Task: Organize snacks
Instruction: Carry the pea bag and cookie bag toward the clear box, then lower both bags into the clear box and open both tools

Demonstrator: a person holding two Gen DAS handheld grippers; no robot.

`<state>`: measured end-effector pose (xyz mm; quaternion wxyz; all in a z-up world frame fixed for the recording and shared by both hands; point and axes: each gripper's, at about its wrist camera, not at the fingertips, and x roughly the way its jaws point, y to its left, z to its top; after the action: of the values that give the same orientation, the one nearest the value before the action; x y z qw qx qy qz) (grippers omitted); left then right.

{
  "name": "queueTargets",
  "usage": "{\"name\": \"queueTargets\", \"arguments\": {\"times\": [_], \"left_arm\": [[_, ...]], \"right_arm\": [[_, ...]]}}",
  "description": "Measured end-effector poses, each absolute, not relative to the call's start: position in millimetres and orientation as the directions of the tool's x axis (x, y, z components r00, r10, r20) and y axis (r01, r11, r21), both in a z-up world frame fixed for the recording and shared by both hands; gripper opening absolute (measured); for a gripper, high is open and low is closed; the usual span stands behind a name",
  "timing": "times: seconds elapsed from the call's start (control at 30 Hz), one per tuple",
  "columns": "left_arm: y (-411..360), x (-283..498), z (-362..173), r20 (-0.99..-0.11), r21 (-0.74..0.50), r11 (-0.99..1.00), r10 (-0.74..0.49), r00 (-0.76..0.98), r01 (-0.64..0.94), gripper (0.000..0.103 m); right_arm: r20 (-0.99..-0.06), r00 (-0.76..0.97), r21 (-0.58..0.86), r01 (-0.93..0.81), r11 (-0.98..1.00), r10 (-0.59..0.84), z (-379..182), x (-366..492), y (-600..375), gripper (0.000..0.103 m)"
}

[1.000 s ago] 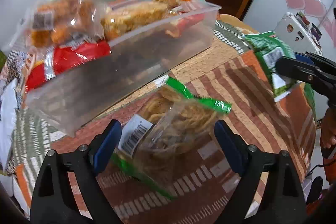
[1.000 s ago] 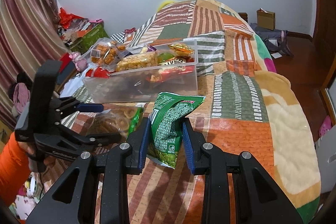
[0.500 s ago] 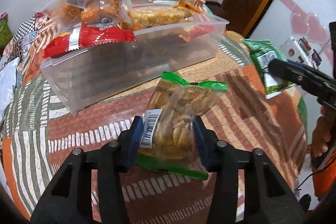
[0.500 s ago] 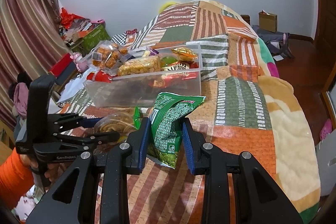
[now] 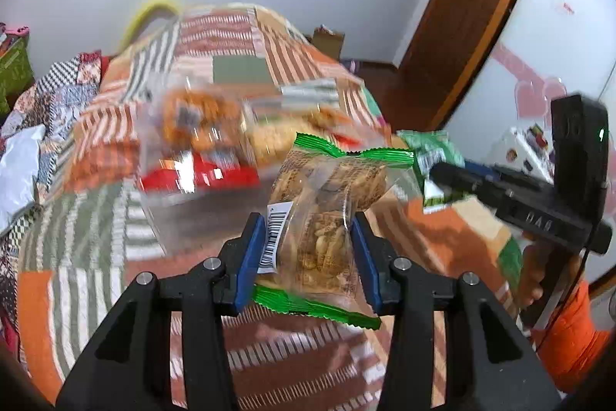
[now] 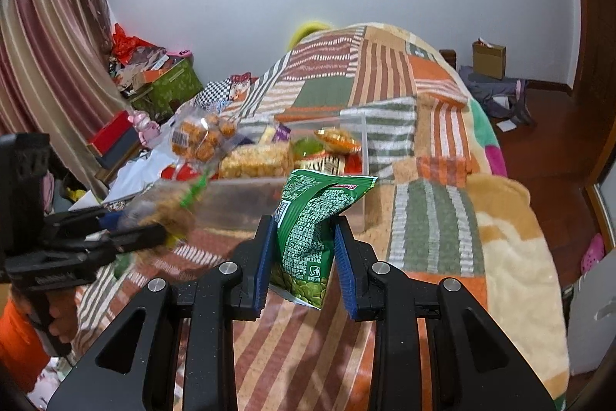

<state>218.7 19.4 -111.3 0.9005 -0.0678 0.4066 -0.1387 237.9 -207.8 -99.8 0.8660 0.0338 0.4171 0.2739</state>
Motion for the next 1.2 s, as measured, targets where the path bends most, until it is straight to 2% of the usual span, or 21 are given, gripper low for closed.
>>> {"name": "queueTargets", "arguments": {"times": [0.33,0.73,0.9,1.07,1.2], "left_arm": [[16.3,264.2,-84.5,-0.681,-0.199,0.958,-0.286,0.674,0.206,0.045],[0.7,325.7,-107.8,-0.708,-0.139,0.963,-0.261,0.656,0.232,0.045],[-9.5,334.2,-121.3,-0.714,-0.07,0.968,-0.219,0.665,0.243,0.045],[-14.3,339.2,-137.9,-0.753,-0.071,0.968,-0.21,0.623,0.241,0.054],[-11.4,341.0,-140.3,-0.762,-0.095,0.969,-0.217,0.61,0.227,0.056]], "right_arm": [[-0.703,0.517,0.244,-0.468,0.849,0.488,-97.8,269.8,-191.6,0.028],[-0.728,0.497,0.211,-0.493,0.844,0.472,-115.3,310.2,-167.1,0.028],[-0.744,0.476,0.193,-0.517,0.834,0.468,-130.4,318.5,-154.4,0.027],[-0.756,0.453,0.208,-0.517,0.83,0.472,-144.3,322.8,-150.8,0.028],[-0.77,0.443,0.196,-0.521,0.831,0.46,-148.3,321.2,-151.3,0.028]]}}
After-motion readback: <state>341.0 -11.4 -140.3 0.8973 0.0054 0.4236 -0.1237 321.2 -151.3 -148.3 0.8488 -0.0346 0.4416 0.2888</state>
